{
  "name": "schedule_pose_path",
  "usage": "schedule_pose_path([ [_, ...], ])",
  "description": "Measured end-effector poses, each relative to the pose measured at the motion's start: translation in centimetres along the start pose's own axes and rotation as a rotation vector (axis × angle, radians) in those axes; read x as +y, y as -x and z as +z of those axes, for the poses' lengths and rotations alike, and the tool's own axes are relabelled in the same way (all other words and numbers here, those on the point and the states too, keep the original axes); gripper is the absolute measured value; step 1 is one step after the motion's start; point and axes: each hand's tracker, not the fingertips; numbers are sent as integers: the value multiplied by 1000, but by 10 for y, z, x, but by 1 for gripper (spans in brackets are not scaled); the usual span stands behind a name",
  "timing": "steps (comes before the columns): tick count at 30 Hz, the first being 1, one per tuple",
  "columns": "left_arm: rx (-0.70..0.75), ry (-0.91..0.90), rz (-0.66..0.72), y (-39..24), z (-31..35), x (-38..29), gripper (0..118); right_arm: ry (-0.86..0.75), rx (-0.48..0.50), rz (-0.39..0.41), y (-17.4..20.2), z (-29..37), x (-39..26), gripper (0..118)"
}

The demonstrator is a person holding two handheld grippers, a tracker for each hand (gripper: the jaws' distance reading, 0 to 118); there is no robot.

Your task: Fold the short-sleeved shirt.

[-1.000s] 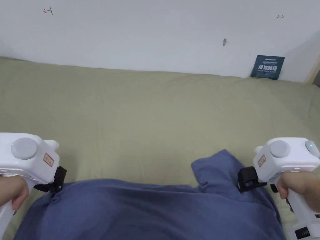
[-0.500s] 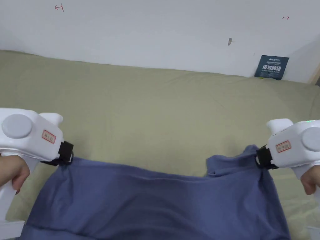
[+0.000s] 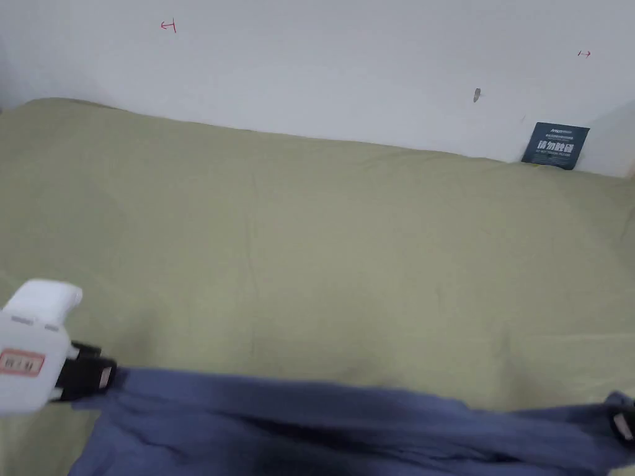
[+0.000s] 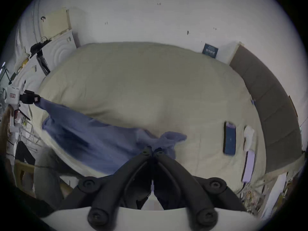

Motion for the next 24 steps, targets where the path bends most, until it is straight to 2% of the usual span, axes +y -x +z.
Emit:
schedule_pose_path([
  [4, -21, 76, 40, 4, -22, -49, 1, 71, 2, -98, -3, -22, -52, 1],
  [7, 8, 102, 37, 1, -39, -70, 1, 110, -25, -106, -2, -40, -73, 1],
  [11, 10, 98, 70, 6, -52, -76, 3, 82, -31, -128, -6, -49, -78, 4],
  [12, 22, 91, 75, 7, -52, -74, 9, 66, -7, -150, -7, -47, -76, 8],
  [13, 27, 86, 83, 8, -49, -71, 27, 75, 27, -170, -9, -45, -72, 28],
  [14, 36, 90, 103, 9, -46, -68, 27, 89, 31, -188, -11, -41, -68, 28],
  [15, 58, 97, 138, 2, -32, -64, 33, 93, 40, -205, -13, -37, -64, 36],
  [16, 58, 103, 176, 3, -25, -62, 57, 86, 20, -211, -10, -25, -62, 63],
  [17, 61, 107, 208, 7, -15, -60, 78, 66, 5, -223, -9, -15, -60, 79],
  [18, 54, 74, 236, 7, 0, -55, 81, 15, -20, -236, -7, -5, -56, 80],
  [20, 81, -31, 261, -2, 23, -47, 80, -48, -76, -211, 11, 12, -43, 80],
  [22, 201, -183, 220, -30, 43, -29, 80, -147, -148, -151, 38, 17, -29, 80],
  [24, 238, -305, 173, -62, 48, -20, 80, -218, -181, -130, 72, 13, -19, 80],
])
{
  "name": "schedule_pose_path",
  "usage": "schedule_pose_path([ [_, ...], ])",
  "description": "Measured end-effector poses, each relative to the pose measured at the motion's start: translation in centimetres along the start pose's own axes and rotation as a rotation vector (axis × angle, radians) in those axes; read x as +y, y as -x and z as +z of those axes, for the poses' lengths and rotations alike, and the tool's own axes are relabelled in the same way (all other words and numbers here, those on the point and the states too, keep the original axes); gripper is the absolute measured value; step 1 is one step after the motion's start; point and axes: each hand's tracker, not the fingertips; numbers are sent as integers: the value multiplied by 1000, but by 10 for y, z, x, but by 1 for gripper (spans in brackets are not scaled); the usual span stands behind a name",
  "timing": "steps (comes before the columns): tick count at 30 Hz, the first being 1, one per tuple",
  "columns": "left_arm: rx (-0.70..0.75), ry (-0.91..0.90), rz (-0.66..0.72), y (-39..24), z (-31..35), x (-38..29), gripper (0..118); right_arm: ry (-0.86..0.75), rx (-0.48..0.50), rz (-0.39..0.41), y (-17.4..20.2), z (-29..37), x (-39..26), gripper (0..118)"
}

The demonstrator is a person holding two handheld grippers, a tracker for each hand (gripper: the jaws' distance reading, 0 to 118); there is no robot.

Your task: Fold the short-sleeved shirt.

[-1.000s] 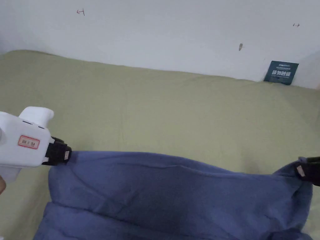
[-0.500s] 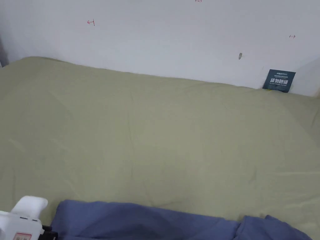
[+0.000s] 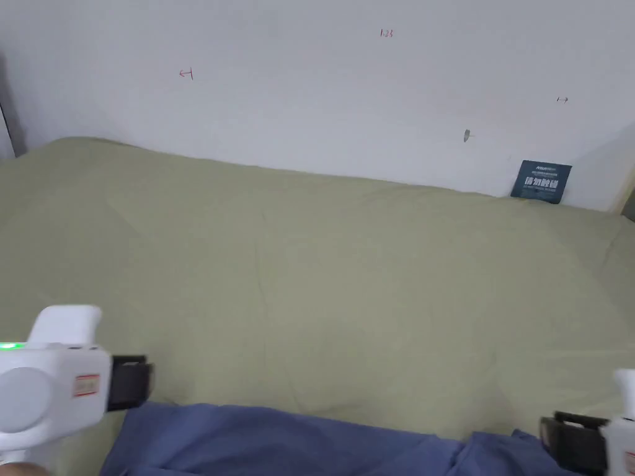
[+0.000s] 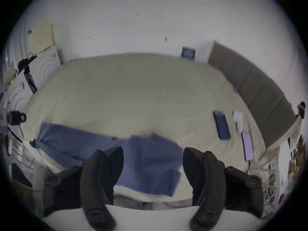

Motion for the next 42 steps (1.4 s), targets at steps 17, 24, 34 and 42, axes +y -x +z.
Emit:
schedule_pose_path([
  [17, -56, -233, -119, -166, 44, -136, 1, -335, 23, -18, 176, 46, -90, 1],
  [24, -56, -238, -72, -150, 50, -133, 1, -352, 16, -41, 170, 53, -88, 1],
  [34, -247, -273, -13, -109, 38, -92, 1, -336, 43, -62, 158, 50, -80, 1],
  [42, -582, 241, 344, 86, -63, -49, 23, -303, 76, -123, 125, 47, -66, 2],
])
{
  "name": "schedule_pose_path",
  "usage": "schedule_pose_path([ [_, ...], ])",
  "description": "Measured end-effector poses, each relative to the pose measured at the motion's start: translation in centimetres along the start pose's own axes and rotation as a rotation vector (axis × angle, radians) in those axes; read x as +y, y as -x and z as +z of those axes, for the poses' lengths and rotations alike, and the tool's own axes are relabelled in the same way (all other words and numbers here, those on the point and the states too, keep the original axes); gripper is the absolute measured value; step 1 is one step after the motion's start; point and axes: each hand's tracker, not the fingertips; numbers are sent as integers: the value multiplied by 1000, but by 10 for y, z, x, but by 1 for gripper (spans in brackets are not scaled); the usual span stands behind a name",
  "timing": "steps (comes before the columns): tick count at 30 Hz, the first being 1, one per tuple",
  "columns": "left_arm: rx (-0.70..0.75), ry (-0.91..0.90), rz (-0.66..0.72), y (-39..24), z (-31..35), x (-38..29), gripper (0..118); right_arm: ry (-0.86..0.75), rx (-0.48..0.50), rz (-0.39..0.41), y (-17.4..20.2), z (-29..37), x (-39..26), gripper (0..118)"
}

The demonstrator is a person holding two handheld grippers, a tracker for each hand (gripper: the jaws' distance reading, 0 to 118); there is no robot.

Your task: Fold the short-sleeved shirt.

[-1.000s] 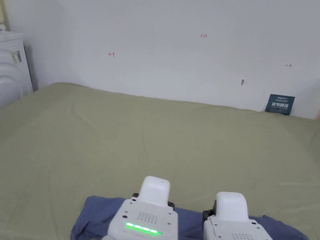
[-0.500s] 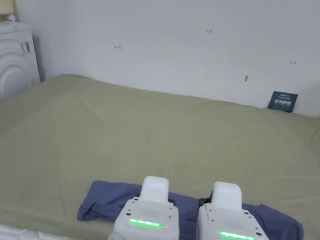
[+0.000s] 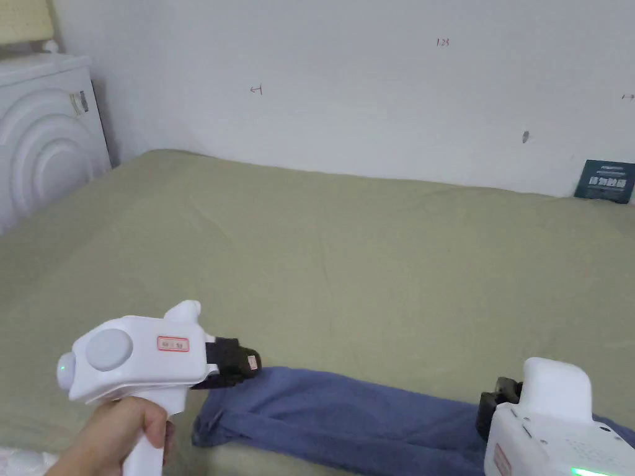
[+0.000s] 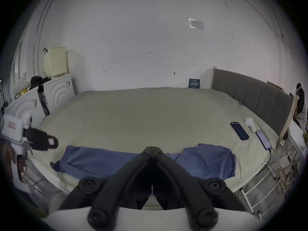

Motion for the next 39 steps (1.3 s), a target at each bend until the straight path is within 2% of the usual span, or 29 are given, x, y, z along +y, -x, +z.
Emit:
schedule_pose_path([
  [1, 81, 21, -16, 10, 3, 2, 64, 5, 4, -2, -2, -1, 3, 2],
  [2, 171, 46, -35, 22, 4, 6, 88, 7, 9, -2, -3, 0, 6, 2],
  [3, 226, 131, -71, 35, 4, 10, 97, 6, 13, -4, -4, 0, 8, 2],
  [4, 270, 122, -70, 44, 4, 9, 98, 3, 15, -1, -5, 0, 10, 2],
  [6, 220, 133, -38, 64, 5, 3, 98, -1, 17, 7, -5, 1, 14, 2],
  [8, 157, 149, 117, 83, 0, -3, 98, -5, 18, 13, -5, 0, 17, 2],
  [10, 26, 136, 250, 79, -1, -17, 98, -3, 19, 16, -6, -2, 19, 2],
  [13, -107, 73, 264, 76, -10, -18, 98, 16, 15, 8, -7, -8, 20, 2],
  [15, -188, 128, 344, 68, -21, -21, 98, 34, 24, 2, -8, -10, 19, 2],
  [16, -202, 166, 342, 63, -27, -24, 98, 40, 23, 6, -9, -11, 19, 2],
  [17, -182, 184, 322, 90, -44, -9, 98, 43, 20, 8, -9, -11, 19, 2],
  [19, -135, 166, 255, 90, -49, -4, 98, 41, 20, -1, -12, -10, 19, 2],
  [21, -159, 157, 275, 92, -52, -7, 98, 41, 22, -16, -15, -9, 20, 2],
  [22, -162, 145, 296, 94, -53, -5, 88, 36, 22, -23, -16, -8, 20, 2],
  [23, -160, 131, 299, 94, -49, -3, 50, 31, 22, -30, -17, -8, 20, 2],
  [24, -112, 90, 277, 92, -47, 1, 4, 32, 25, -38, -19, -8, 19, 2],
  [26, 5, 66, 251, 84, -47, -6, 4, 41, 27, -56, -22, -8, 18, 2],
  [28, -38, 89, 237, 84, -48, -8, 4, 49, 27, -64, -26, -4, 17, 2],
  [29, -7, 93, 191, 55, -43, -10, 4, 50, 25, -60, -28, -2, 17, 2],
  [32, 44, 41, 35, 26, -30, -3, 4, 24, -3, -22, -35, 2, 17, 2],
  [36, -44, 68, -99, -93, -40, 13, 4, 27, -20, -29, -50, 3, 21, 2],
  [39, -4, 87, -252, -152, -57, 2, 4, 24, -44, -37, -64, 5, 24, 2],
])
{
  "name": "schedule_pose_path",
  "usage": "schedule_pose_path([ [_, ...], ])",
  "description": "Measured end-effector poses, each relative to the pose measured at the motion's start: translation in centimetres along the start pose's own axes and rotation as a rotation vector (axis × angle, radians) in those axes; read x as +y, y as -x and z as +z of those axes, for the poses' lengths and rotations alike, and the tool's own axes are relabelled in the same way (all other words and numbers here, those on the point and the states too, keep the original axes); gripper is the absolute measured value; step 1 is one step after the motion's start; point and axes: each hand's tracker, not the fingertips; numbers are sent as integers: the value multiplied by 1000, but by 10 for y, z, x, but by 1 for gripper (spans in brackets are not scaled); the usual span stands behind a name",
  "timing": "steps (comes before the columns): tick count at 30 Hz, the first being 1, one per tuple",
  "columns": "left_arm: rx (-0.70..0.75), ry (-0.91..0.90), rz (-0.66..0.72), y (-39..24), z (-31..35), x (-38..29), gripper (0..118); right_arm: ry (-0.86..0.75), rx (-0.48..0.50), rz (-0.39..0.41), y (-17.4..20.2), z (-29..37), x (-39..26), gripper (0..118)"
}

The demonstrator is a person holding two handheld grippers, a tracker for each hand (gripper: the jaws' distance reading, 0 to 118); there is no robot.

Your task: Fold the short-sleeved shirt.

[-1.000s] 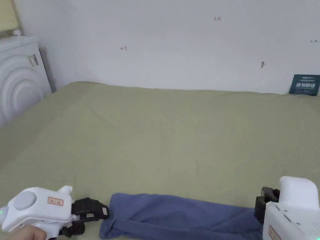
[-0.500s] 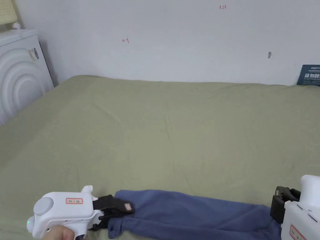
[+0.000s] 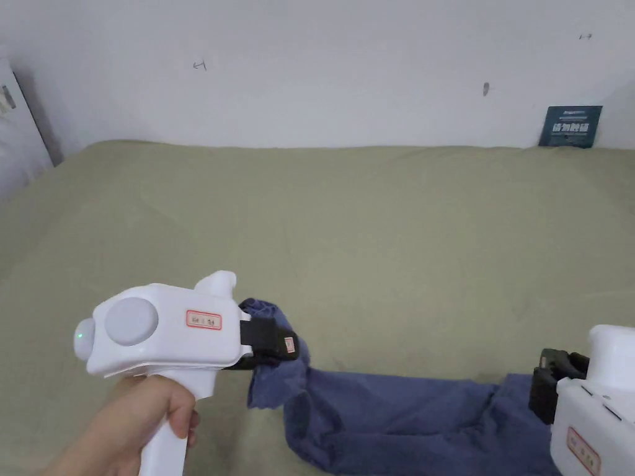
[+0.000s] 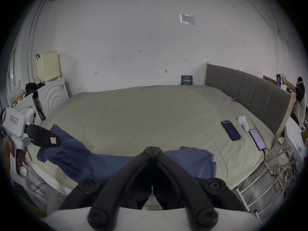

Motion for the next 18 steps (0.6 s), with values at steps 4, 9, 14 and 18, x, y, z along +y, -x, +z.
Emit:
schedule_pose_path([
  [4, -38, 111, -99, -48, -55, -14, 4, -15, -23, -27, -20, 10, 6, 2],
  [9, -59, 202, -76, -73, -129, -33, 4, -45, -67, -55, -40, 20, 9, 2],
  [14, -41, 298, -87, -75, -180, -45, 31, -29, -84, -72, -51, 18, 5, 2],
  [18, 2, 237, 51, -57, -169, -50, 79, -2, -84, -76, -54, 16, -1, 2],
])
